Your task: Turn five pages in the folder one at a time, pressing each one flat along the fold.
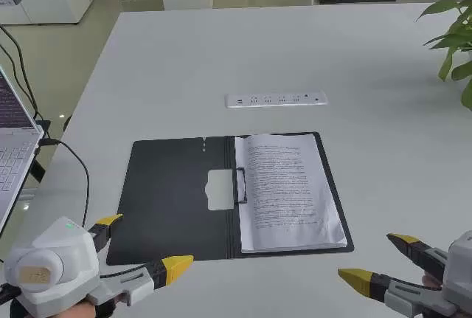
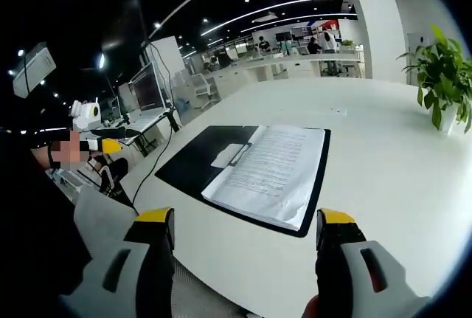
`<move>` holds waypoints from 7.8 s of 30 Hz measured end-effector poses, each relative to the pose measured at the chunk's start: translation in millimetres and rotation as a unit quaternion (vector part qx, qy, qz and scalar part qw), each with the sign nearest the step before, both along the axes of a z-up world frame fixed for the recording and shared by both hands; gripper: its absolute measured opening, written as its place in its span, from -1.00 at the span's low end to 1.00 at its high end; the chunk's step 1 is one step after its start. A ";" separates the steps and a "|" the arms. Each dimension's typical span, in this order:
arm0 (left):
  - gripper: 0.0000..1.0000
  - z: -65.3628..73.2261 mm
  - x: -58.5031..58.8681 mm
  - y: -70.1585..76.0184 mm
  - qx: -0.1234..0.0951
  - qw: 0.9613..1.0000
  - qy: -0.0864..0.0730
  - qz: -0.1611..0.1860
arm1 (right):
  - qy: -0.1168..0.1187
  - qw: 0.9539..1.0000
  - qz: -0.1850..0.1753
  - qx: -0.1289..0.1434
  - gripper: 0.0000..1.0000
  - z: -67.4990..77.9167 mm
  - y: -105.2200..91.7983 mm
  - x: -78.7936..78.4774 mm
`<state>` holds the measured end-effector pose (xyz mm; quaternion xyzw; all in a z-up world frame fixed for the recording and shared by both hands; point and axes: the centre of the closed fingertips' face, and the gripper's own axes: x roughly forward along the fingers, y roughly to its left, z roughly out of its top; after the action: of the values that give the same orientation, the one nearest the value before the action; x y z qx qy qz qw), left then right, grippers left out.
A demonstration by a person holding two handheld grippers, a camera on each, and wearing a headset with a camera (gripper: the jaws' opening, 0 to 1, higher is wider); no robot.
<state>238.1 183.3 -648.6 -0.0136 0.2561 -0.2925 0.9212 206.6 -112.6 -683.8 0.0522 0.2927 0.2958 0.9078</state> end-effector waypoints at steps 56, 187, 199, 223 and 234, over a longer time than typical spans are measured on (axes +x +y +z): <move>0.85 -2.7 -12.8 16.1 0.008 1.000 0.003 0.002 | 0.001 1.000 0.005 -0.006 0.55 -3.2 1.4 -6.7; 0.39 -156.2 91.9 -287.6 0.101 0.972 0.018 -0.214 | 0.055 0.998 0.004 0.017 0.45 -39.1 -28.4 23.8; 0.50 -157.7 74.6 -300.8 0.085 0.970 0.021 -0.226 | 0.058 0.998 -0.002 0.020 0.44 -41.2 -32.8 19.6; 0.16 -158.0 78.6 -289.5 0.100 0.973 0.005 -0.210 | 0.058 0.998 -0.001 0.036 0.41 -45.0 -25.8 30.3; 0.08 -157.9 80.5 -285.9 0.096 0.974 0.004 -0.205 | 0.066 0.993 -0.010 0.095 0.30 -60.3 -8.8 84.4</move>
<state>318.5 -102.6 -806.5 0.1269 0.2838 -0.4494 0.8375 291.0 -121.4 -744.1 0.1605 0.3218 0.3089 0.8805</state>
